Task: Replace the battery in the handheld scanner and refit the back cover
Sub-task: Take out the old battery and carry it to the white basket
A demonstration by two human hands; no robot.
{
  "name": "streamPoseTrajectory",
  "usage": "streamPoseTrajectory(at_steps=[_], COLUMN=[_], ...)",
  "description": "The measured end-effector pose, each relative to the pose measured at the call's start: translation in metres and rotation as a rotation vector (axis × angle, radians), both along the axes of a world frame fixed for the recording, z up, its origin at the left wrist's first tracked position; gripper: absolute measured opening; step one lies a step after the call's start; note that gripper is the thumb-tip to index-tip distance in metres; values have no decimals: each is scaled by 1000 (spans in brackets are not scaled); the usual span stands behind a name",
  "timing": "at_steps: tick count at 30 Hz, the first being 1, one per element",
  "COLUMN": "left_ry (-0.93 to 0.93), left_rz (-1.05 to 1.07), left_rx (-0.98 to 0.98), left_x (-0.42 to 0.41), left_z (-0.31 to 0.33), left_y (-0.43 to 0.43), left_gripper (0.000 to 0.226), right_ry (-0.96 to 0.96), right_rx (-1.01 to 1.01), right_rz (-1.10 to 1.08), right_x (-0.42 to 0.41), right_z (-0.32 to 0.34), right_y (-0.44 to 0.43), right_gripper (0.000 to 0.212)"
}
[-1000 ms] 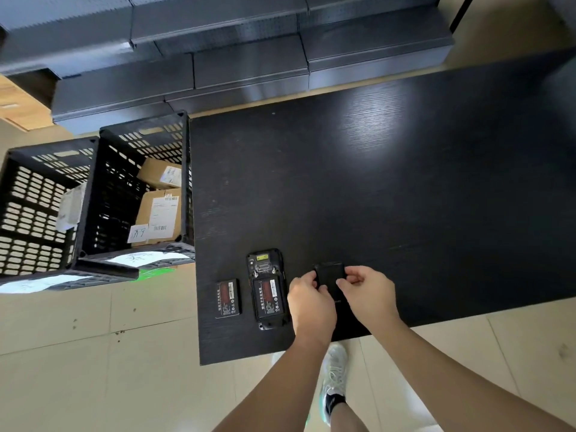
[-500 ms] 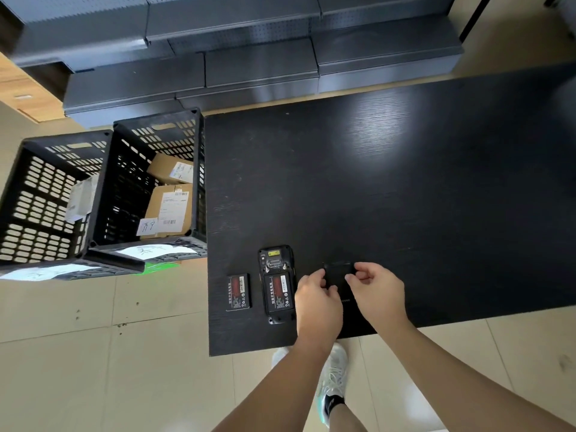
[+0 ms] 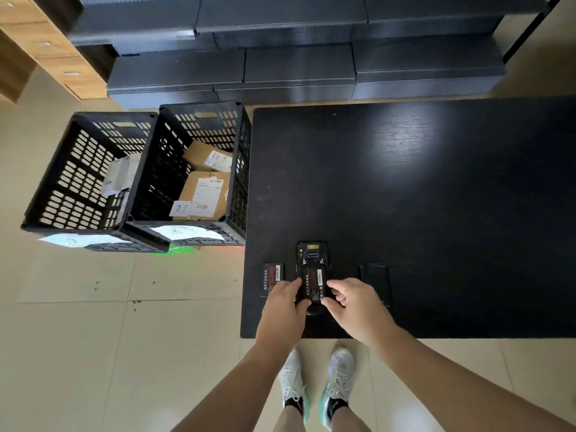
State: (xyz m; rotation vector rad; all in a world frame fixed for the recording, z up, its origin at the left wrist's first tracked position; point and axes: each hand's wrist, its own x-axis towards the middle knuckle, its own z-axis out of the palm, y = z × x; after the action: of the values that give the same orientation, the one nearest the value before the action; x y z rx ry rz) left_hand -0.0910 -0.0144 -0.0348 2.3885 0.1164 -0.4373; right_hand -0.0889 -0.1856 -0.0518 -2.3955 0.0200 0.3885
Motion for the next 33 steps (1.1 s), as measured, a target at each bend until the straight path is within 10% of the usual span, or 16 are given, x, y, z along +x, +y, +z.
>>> streamPoseTrajectory(at_steps=[18, 33], left_ry=[-295, -436], left_rz=[-609, -588], left_rx=[390, 415], left_x=[7, 0], left_z=[-22, -36], left_y=[25, 25], left_gripper=[52, 53], right_ry=[-500, -458], right_rx=[-359, -329], right_rz=[417, 390], right_x=[5, -8], right_z=[-23, -23], right_y=[-16, -8], right_gripper=[46, 48])
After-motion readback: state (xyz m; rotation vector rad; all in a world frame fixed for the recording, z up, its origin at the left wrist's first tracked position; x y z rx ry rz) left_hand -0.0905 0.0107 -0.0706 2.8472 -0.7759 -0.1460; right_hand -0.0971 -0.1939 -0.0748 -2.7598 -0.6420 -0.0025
